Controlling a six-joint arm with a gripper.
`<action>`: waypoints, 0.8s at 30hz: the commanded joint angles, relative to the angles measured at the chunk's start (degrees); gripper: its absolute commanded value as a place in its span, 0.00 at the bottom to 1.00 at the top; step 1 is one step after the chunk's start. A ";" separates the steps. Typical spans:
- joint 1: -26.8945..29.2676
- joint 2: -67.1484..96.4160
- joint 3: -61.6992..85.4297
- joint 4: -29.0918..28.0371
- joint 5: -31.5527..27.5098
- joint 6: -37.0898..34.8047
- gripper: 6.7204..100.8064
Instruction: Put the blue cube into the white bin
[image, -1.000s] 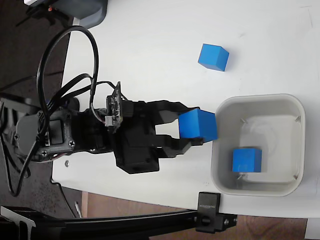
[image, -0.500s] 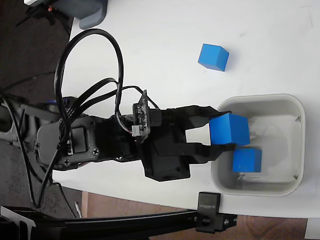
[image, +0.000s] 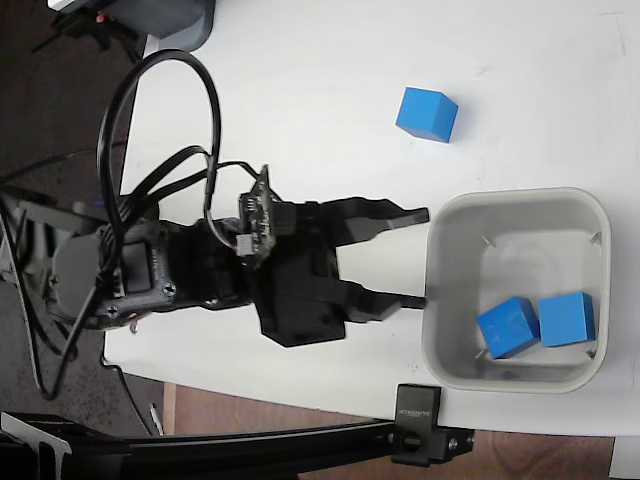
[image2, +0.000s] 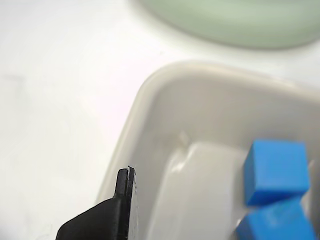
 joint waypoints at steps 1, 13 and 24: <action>-1.14 21.62 15.82 4.92 0.88 -0.18 0.99; -4.75 77.96 59.94 19.42 11.25 6.68 0.99; -16.79 86.84 64.86 26.37 25.40 11.25 0.99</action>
